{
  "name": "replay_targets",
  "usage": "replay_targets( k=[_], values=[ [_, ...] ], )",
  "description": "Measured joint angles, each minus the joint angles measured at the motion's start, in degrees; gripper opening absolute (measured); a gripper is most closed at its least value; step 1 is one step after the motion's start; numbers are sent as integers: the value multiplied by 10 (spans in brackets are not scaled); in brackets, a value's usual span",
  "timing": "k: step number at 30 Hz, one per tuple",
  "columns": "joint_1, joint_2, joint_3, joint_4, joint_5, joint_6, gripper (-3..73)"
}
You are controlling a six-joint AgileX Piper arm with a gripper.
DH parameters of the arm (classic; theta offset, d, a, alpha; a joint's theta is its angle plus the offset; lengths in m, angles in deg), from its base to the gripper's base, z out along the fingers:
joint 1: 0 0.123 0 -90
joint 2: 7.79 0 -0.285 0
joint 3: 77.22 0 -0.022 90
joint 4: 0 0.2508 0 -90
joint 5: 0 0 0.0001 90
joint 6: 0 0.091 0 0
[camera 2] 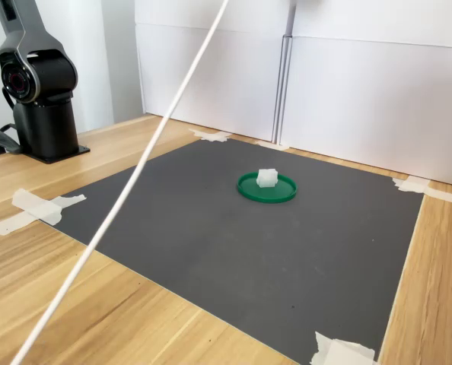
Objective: Grasp a white terminal and put it in the green lid.
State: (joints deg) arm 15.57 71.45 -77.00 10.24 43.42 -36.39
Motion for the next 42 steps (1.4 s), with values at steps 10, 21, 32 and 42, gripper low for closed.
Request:
replay_targets(
  k=[10,21,32,42],
  values=[
    [-151,-183,248,153,-301,45,-21],
    [-188,-377,515,164,-369,47,-22],
    [-188,-591,691,164,-370,47,-22],
    [-188,-686,761,164,-374,44,-22]
  ],
)
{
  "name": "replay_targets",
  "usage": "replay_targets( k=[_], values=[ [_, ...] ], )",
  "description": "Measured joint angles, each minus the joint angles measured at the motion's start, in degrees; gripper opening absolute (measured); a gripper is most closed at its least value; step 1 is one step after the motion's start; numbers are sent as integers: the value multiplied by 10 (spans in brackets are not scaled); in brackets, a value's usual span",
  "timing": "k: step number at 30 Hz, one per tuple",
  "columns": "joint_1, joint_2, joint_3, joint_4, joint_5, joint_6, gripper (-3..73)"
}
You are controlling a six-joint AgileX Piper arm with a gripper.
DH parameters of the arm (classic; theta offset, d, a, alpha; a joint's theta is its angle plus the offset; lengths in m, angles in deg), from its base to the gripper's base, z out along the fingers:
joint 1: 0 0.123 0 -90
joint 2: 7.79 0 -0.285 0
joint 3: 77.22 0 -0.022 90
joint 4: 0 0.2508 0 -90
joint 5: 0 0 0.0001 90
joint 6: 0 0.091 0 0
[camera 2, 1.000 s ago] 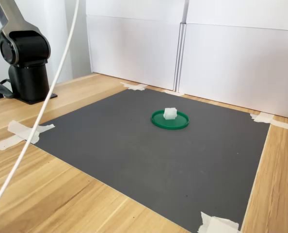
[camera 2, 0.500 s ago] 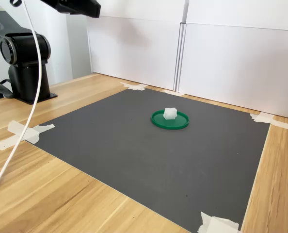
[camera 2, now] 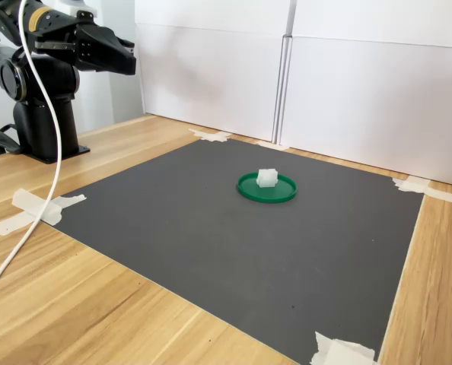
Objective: Grasp a white terminal and put it in the green lid.
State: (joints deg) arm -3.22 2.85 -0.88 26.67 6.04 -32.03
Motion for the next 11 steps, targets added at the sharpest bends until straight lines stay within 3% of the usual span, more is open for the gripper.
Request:
replay_targets(
  k=[11],
  values=[
    [0,-29,7,0,7,0,-22]
  ],
)
